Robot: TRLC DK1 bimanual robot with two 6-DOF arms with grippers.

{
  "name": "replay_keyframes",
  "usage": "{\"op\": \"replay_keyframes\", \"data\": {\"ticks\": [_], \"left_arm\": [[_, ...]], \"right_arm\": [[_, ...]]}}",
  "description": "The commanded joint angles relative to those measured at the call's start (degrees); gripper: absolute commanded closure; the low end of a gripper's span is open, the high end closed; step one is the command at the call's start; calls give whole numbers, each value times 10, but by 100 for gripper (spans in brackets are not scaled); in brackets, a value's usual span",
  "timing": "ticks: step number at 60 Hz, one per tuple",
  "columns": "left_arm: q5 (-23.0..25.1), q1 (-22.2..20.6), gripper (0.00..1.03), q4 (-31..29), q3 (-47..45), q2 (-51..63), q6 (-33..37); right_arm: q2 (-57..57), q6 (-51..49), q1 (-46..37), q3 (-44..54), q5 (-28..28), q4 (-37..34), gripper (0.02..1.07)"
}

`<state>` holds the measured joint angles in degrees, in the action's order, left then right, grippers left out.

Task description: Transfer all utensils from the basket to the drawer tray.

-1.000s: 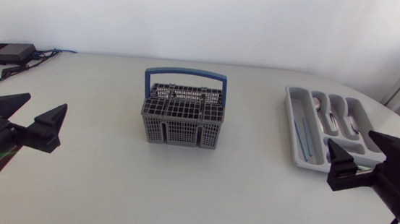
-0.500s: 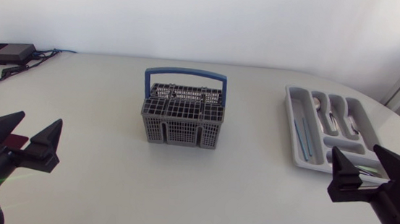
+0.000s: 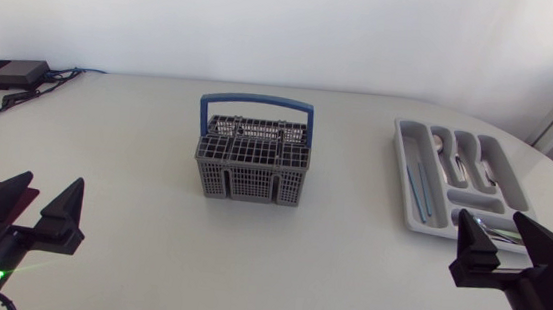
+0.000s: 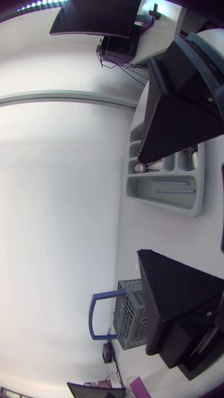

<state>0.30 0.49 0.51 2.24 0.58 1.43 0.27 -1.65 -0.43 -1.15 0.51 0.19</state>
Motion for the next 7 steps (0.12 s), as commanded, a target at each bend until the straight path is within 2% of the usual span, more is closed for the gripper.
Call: {"op": "replay_keyframes", "data": {"ticks": [1, 7], "left_arm": [[-3, -5, 6, -5, -22, -6, -14], [-3, -5, 6, -5, -22, -6, -14]], "right_arm": [[-3, 17, 4, 11, -5, -2, 7], [-3, 17, 4, 11, -5, -2, 7]]}}
